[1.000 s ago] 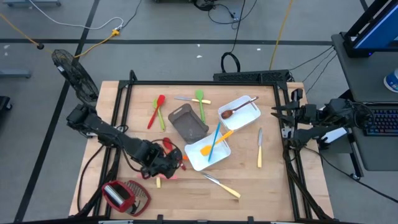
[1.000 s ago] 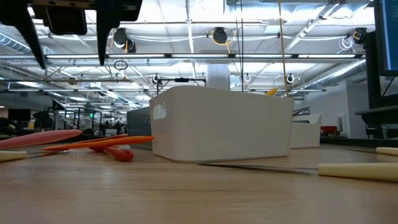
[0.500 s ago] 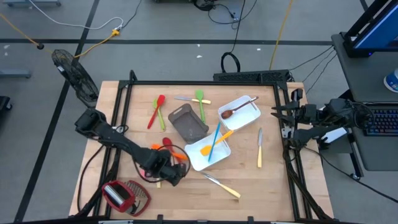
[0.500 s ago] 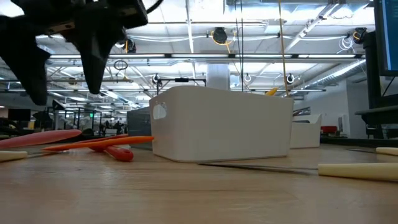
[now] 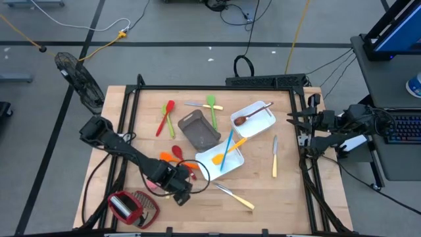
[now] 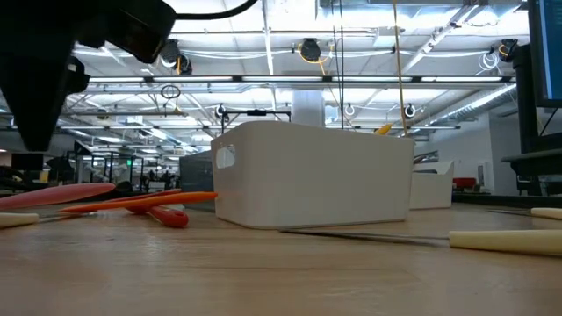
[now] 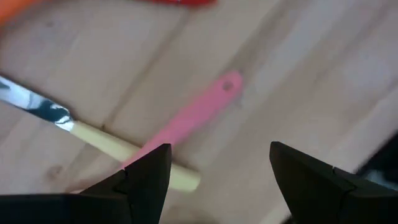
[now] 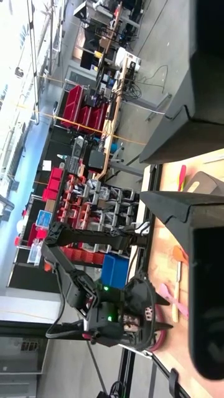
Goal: Pick & Place Kitchen Items
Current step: Put the pink spatula into the bottom white bin
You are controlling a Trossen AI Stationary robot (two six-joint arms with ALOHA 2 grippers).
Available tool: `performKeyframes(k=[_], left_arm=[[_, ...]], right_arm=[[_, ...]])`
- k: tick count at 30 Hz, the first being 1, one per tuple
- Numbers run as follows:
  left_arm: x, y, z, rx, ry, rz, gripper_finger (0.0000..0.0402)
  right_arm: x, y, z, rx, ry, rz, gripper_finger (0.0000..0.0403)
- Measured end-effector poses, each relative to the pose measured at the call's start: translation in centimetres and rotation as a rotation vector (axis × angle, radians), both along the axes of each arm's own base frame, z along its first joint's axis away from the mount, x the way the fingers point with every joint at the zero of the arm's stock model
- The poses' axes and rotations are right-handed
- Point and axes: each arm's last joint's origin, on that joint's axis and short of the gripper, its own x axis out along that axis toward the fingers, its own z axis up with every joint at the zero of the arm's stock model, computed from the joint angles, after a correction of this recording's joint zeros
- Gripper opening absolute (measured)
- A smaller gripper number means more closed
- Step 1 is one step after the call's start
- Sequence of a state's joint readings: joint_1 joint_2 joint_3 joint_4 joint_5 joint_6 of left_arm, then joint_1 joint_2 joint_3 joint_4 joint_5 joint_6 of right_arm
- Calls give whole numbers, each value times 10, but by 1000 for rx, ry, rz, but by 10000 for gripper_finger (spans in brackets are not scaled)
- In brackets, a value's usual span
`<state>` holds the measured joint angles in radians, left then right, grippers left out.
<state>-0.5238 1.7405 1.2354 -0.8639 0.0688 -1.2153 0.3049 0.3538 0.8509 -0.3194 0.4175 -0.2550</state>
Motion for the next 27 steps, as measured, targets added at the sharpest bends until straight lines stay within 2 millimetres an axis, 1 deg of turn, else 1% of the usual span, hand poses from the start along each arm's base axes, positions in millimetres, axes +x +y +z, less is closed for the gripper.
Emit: performKeyframes(k=[2,5,9,12,16,19,22,27], left_arm=[[-3,-4,0,13,-8,-78,278],[-7,-8,0,91,-37,-189,278],[-9,-4,-1,213,-52,-252,278],[-8,-2,-3,188,-52,-333,278],[-12,-2,-10,138,-17,-433,278],[-15,-1,-18,132,-13,-452,278],[-18,2,-25,165,-4,-463,278],[-20,6,-31,191,-2,-514,278]], right_arm=[[0,0,0,0,0,0,73],[0,0,0,1,0,0,73],[0,0,0,7,-1,0,73],[0,0,0,7,-1,0,73],[0,0,0,11,-1,1,73],[0,0,0,43,-5,4,73],[0,0,0,66,-8,5,73],[0,-1,0,73,-8,-14,73]])
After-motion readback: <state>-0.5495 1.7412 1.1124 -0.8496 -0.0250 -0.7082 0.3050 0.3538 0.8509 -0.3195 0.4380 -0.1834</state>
